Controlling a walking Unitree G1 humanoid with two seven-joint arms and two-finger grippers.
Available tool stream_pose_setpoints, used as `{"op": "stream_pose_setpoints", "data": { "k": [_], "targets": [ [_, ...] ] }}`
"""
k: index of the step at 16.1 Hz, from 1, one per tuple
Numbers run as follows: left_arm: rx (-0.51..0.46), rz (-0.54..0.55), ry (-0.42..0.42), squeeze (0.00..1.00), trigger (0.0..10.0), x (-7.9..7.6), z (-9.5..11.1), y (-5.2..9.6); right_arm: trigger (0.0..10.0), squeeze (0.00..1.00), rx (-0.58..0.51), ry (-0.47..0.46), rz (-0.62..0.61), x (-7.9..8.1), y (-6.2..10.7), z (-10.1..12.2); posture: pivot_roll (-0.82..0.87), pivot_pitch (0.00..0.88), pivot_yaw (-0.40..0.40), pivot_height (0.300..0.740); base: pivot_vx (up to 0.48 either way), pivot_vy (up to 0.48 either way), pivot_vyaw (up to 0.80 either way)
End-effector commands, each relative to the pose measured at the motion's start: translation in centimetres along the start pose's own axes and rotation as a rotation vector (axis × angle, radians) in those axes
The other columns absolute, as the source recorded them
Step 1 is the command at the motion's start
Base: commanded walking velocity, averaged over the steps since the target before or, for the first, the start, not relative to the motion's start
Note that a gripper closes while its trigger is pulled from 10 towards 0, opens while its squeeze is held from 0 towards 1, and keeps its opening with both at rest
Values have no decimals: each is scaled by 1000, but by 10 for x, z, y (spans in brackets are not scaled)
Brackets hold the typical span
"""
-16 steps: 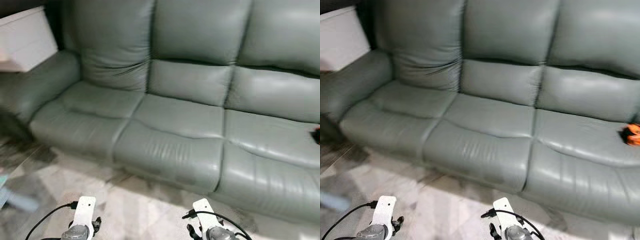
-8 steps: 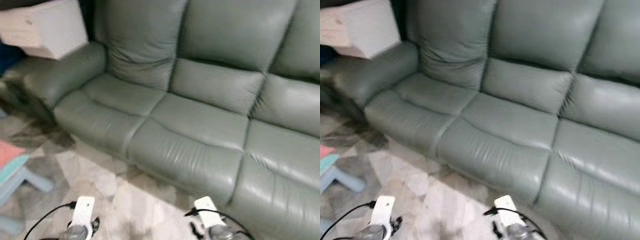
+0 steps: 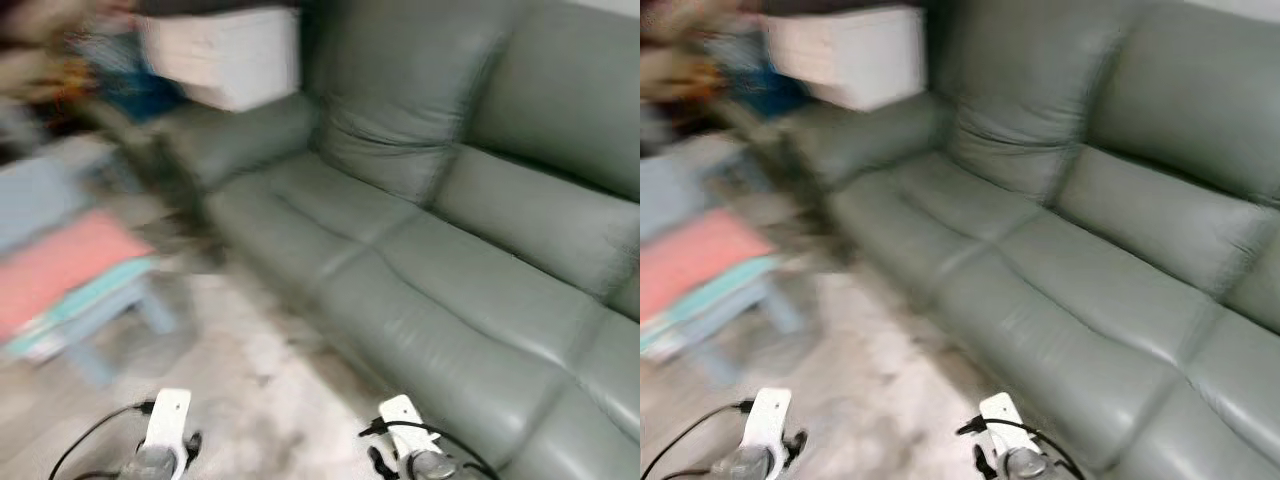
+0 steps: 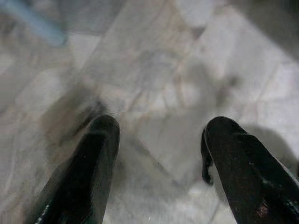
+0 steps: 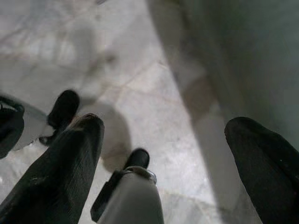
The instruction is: Move the pillow to the sofa
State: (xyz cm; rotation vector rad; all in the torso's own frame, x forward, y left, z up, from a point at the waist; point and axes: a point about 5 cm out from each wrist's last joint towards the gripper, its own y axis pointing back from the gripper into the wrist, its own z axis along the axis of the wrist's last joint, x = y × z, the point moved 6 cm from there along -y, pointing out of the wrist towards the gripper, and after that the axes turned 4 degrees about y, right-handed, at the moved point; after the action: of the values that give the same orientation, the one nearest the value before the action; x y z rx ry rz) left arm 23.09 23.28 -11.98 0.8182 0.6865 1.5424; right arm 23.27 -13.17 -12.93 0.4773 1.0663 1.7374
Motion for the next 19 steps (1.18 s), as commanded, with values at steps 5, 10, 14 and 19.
{"op": "stream_pose_setpoints", "data": {
  "k": [5,10,14,19],
  "targets": [
    [20,11,-5,0,10000,5,-8,1,10000,0,14,19,7,0,1,-5,-48,26,22,740,0,0,800],
    [-23,42,-63,0,10000,9,0,1,10000,0,13,34,11,1,1,-5,-48,32,20,740,0,0,800],
    [-43,97,-48,0,10000,16,4,2,10000,0,14,28,9,1,1,-5,-50,35,21,740,0,0,800],
    [-119,73,-6,0,10000,17,22,2,10000,0,13,24,5,-1,1,-4,-52,36,19,740,0,0,800]
  ]
}}
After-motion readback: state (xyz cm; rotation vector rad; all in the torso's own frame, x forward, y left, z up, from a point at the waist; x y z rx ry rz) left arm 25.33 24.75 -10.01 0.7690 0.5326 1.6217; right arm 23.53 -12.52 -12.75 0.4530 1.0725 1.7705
